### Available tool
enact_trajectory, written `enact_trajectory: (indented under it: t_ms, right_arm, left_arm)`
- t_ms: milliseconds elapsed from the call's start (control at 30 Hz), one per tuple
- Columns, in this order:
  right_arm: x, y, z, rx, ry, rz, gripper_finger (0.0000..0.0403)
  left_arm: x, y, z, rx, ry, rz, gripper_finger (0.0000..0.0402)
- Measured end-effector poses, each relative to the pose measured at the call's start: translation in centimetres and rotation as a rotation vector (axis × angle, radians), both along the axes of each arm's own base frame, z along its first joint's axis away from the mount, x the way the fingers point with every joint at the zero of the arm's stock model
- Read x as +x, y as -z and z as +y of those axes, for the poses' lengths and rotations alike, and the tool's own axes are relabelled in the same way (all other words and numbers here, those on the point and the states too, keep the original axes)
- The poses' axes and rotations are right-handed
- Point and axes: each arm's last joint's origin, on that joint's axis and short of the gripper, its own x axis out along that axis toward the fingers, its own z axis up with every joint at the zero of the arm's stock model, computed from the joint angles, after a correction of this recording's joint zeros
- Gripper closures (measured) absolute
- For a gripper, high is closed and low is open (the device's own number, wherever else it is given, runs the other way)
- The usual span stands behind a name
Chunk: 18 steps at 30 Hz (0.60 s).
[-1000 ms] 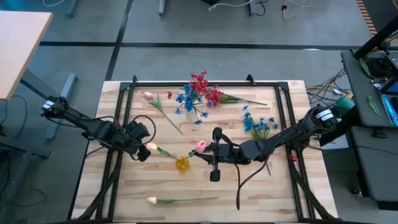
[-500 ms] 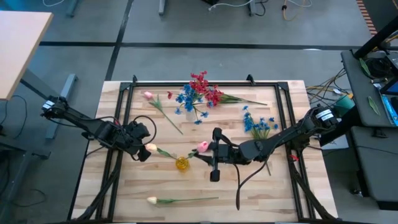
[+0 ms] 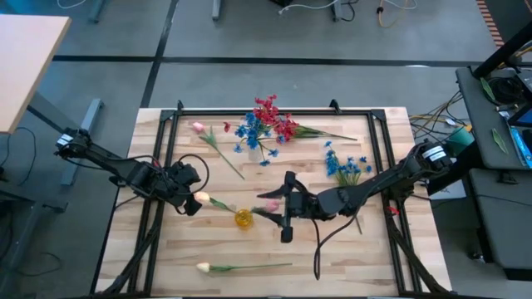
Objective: Sort flowers into vase by color
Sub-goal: Put the bottom pink tulip into the yellow vase, then put the blue flowers into the transparent vase
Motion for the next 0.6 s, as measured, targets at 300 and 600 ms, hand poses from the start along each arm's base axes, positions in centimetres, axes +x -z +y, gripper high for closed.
enact_trajectory:
  t_ms: [300, 600]
  right_arm:
    - [-0.1, -1.2, -0.1, 0.054, 0.017, 0.135, 0.0166]
    - [-1.1, -5.7, -0.4, 0.112, 0.034, 0.280, 0.0154]
  left_arm:
    - [0.0, 0.0, 0.0, 0.000, 0.000, 0.000, 0.0092]
    - [0.0, 0.0, 0.0, 0.000, 0.000, 0.000, 0.0092]
